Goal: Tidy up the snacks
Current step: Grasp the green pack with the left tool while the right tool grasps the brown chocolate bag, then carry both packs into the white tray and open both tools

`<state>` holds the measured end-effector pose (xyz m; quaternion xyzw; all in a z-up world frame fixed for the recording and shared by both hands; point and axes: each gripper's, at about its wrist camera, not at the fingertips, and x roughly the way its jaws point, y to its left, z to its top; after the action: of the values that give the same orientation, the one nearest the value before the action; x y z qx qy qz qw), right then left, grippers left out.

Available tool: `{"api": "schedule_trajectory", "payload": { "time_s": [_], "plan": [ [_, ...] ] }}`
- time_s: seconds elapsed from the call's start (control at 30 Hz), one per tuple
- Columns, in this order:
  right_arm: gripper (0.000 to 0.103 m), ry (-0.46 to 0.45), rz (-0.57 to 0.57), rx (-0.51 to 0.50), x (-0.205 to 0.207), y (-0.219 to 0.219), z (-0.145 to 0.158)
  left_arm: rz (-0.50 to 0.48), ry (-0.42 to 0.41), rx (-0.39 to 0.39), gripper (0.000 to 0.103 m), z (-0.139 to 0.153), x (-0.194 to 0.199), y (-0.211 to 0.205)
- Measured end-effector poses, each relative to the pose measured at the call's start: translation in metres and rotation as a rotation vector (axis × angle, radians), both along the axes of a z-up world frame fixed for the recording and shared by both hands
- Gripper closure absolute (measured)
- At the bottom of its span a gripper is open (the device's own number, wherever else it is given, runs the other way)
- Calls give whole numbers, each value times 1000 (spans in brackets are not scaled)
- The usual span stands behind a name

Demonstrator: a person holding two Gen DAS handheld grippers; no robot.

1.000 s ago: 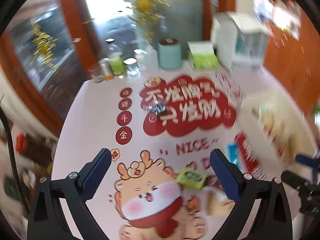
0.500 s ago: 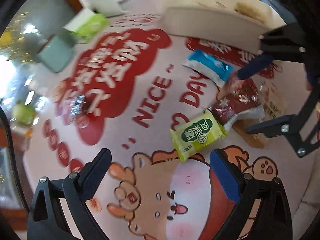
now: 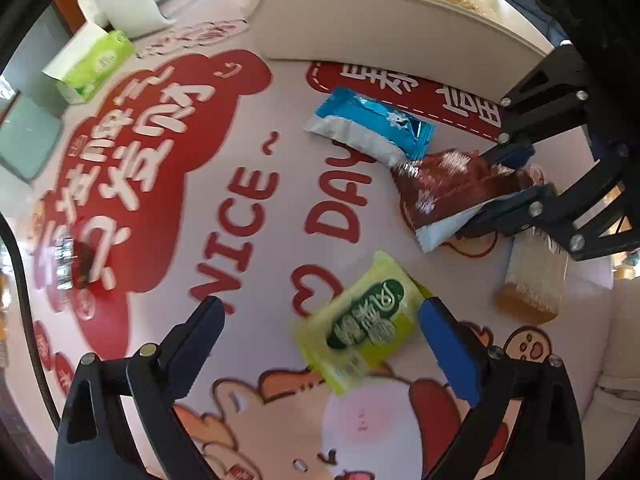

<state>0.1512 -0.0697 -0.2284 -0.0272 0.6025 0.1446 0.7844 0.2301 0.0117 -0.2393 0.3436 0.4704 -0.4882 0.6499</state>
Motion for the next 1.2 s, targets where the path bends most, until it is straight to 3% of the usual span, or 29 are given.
{"api": "schedule_trajectory", "payload": {
  "time_s": [0.13,0.2,0.4,0.47,0.53,0.6,0.77,1.07,1.2],
  "plan": [
    [82,-13,-87,62,-8,-15,7,-35,35,-16,15,-1,1,-7],
    [82,-21,-115,87,-11,-19,11,-67,49,30,18,-5,-1,-10],
    [82,-35,-132,140,-19,-20,14,-124,4,61,20,-8,-16,-8],
    [82,-35,-127,146,-22,-18,14,-102,1,41,32,-4,-18,-8],
    [82,-30,-125,147,-24,-18,13,-79,-5,22,61,1,-25,-9],
    [82,-34,-126,144,-26,-17,13,-48,-7,31,66,2,-28,-11],
    [82,-52,-122,163,-34,-17,22,90,-6,47,67,13,-35,-6],
    [82,-153,-130,209,-48,-25,64,353,39,-130,67,76,-66,14],
    [82,-213,-145,223,-56,-41,89,435,36,-186,67,110,-69,-3]
  ]
}}
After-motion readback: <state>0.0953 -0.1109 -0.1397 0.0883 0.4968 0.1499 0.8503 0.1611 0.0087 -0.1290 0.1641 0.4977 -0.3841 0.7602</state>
